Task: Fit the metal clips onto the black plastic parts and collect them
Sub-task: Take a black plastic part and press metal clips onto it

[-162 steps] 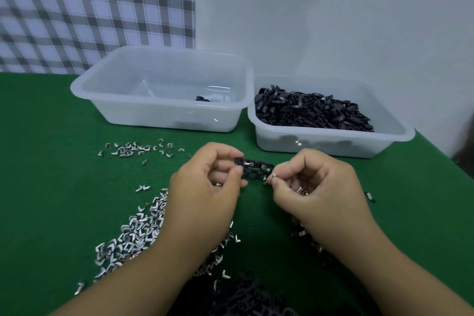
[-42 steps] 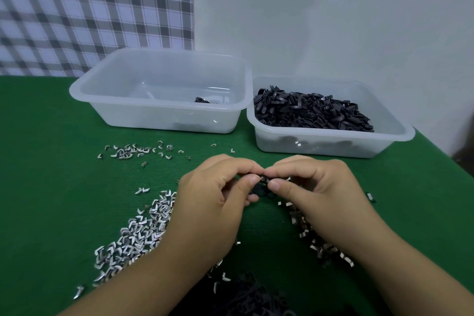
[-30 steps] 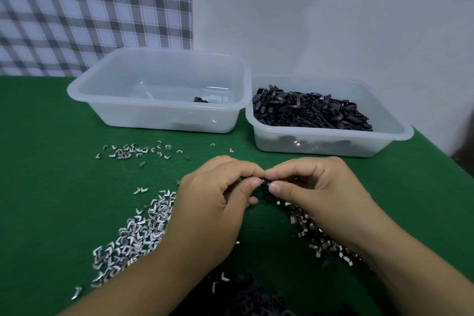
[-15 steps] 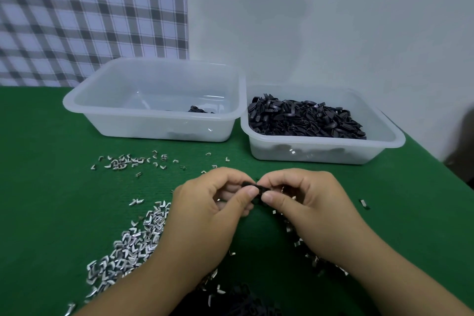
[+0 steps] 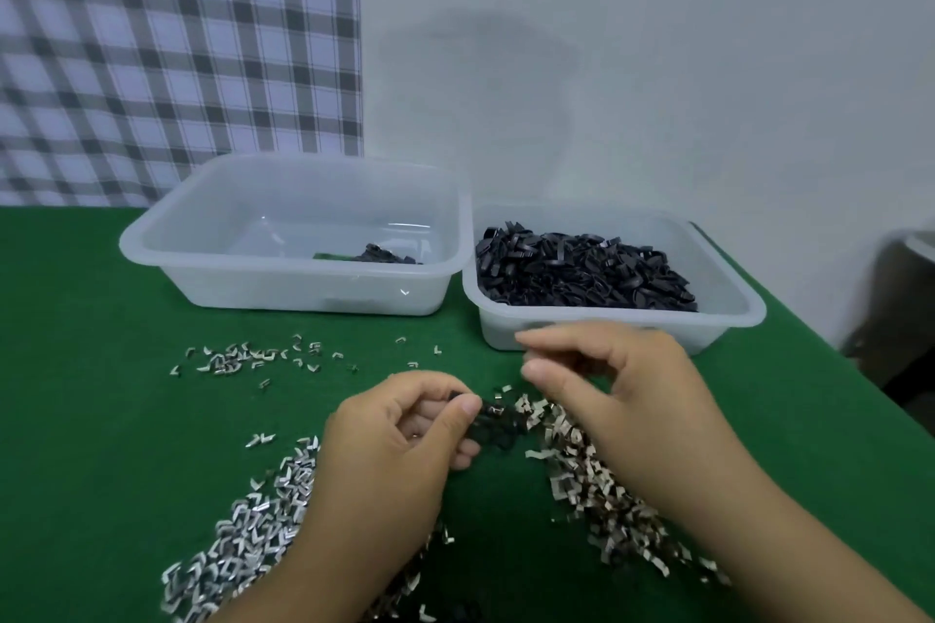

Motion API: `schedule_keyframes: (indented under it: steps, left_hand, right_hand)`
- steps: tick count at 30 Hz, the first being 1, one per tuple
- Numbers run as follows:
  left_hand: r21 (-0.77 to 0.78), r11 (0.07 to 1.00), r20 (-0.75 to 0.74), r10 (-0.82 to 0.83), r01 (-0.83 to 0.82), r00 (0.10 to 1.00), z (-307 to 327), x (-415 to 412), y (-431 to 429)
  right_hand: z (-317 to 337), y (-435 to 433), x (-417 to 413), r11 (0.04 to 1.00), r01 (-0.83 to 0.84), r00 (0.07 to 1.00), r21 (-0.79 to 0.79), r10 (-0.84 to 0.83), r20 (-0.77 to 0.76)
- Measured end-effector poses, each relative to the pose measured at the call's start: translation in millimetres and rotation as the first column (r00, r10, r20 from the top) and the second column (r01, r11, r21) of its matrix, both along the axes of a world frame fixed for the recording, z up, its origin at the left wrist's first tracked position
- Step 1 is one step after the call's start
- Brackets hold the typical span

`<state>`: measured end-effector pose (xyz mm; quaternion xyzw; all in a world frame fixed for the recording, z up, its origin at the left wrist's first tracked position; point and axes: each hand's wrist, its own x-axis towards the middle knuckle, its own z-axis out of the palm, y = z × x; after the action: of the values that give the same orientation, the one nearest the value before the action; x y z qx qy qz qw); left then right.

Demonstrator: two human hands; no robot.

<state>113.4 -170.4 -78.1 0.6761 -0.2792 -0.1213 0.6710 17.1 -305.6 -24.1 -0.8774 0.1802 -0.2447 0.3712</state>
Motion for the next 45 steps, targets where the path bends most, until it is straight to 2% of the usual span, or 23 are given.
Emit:
schedule_keyframes:
  steps: [2,4,8,10,15,18,20,22,24,25,28,31,33,35,37,41,45]
  left_hand:
    - [0.002,1.000,-0.025,-0.005,0.005,1.000,0,1,0]
    - [0.012,1.000,-0.029,-0.015,0.015,0.999,-1,2,0]
    - [0.032,0.999,-0.027,-0.015,0.016,1.000,-1,2,1]
    - [0.042,0.999,-0.010,-0.020,0.021,1.000,-1,2,1]
    - [0.022,1.000,-0.020,-0.020,0.020,1.000,-2,3,0]
    - [-0.020,1.000,-0.067,-0.019,0.018,0.998,-2,5,0]
    - [-0.034,0.999,-0.091,-0.019,0.016,0.996,-2,6,0]
    - [-0.043,0.999,-0.099,-0.012,0.008,0.995,-2,7,0]
    - [-0.054,0.999,-0.114,-0.002,-0.004,0.994,-2,7,-1]
    - [-0.058,0.998,-0.119,0.000,-0.007,0.993,-2,7,-1]
    - [-0.050,0.999,-0.124,0.001,-0.007,0.992,-2,7,0]
    - [-0.052,0.999,-0.131,0.001,-0.007,0.991,-3,7,0]
    - [-0.056,0.998,-0.134,0.004,-0.011,0.991,-3,8,0]
    - [-0.060,0.998,-0.132,0.005,-0.013,0.991,-3,8,-1]
    - [-0.066,0.998,-0.131,0.002,-0.011,0.991,-3,9,-2]
    - [-0.080,0.997,-0.113,0.007,-0.016,0.994,-3,8,-2]
    - [-0.076,0.997,-0.091,0.002,-0.009,0.996,-5,8,-2]
  right_hand:
    - [20,-15,11,0.988,0.110,0.993,-0.113,-0.105,0.051]
    - [31,-36,34,0.961,0.178,0.983,-0.211,-0.182,-0.002]
    - [26,-71,81,0.934,0.128,0.912,-0.333,-0.243,-0.331]
    - [19,-81,97,0.922,0.091,0.866,-0.376,-0.260,-0.428]
    - [9,-90,116,0.848,0.067,0.828,-0.526,-0.342,-0.445]
    - [10,-88,114,0.832,0.101,0.864,-0.545,-0.345,-0.367]
    - [16,-81,106,0.857,0.174,0.925,-0.485,-0.312,-0.219]
    - [21,-68,91,0.912,0.236,0.964,-0.336,-0.263,-0.036]
    - [20,-51,72,0.948,0.239,0.969,-0.212,-0.221,0.107]
    - [18,-45,62,0.950,0.240,0.967,-0.202,-0.215,0.138]
    - [10,-34,47,0.932,0.267,0.963,-0.246,-0.247,0.110]
    - [17,-32,42,0.945,0.277,0.958,-0.172,-0.257,0.130]
    - [24,-25,35,0.967,0.251,0.952,-0.052,-0.237,0.195]
    - [23,-15,24,0.985,0.149,0.955,0.083,-0.166,0.246]
    - [13,-3,13,0.981,0.020,0.971,0.195,-0.066,0.230]
    - [-16,7,5,0.912,-0.061,0.990,0.405,0.002,0.144]
    - [-26,3,7,0.836,-0.102,0.987,0.540,0.018,0.160]
